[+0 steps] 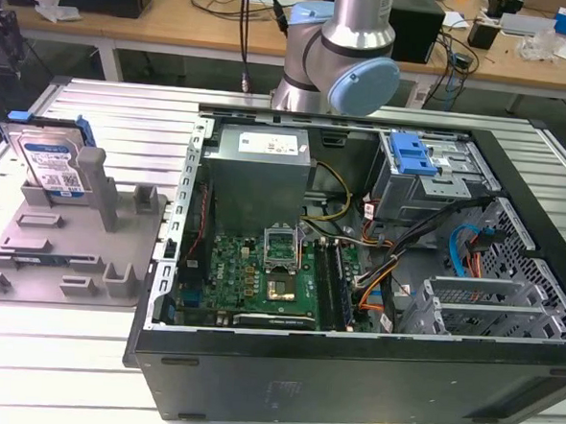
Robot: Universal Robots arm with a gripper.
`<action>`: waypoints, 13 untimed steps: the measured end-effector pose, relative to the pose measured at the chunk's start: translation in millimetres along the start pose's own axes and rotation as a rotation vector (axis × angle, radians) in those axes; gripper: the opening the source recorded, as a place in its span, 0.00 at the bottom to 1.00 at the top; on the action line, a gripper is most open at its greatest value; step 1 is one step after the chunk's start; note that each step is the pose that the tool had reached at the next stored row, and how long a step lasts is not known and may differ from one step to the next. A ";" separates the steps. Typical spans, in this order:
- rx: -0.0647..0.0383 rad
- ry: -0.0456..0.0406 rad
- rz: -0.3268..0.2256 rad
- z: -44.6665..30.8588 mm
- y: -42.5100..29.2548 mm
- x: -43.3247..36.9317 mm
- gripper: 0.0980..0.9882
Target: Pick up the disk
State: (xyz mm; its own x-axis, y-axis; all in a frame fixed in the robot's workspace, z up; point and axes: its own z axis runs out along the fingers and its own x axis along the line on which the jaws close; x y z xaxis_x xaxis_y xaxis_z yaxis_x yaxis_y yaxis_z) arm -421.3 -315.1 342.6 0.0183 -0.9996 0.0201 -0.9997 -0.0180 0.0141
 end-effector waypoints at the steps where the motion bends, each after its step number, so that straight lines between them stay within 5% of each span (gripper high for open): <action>1: 0.000 0.0000 0.000 0.2 -0.5 0.0 0.52; 13: 0.000 0.0000 0.001 3.0 -8.9 0.1 0.52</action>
State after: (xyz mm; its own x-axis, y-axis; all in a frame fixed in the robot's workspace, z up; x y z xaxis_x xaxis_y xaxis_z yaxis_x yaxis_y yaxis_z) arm -412.4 -315.1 339.6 0.0178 -0.9996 0.0201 -0.9997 -0.0175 0.0141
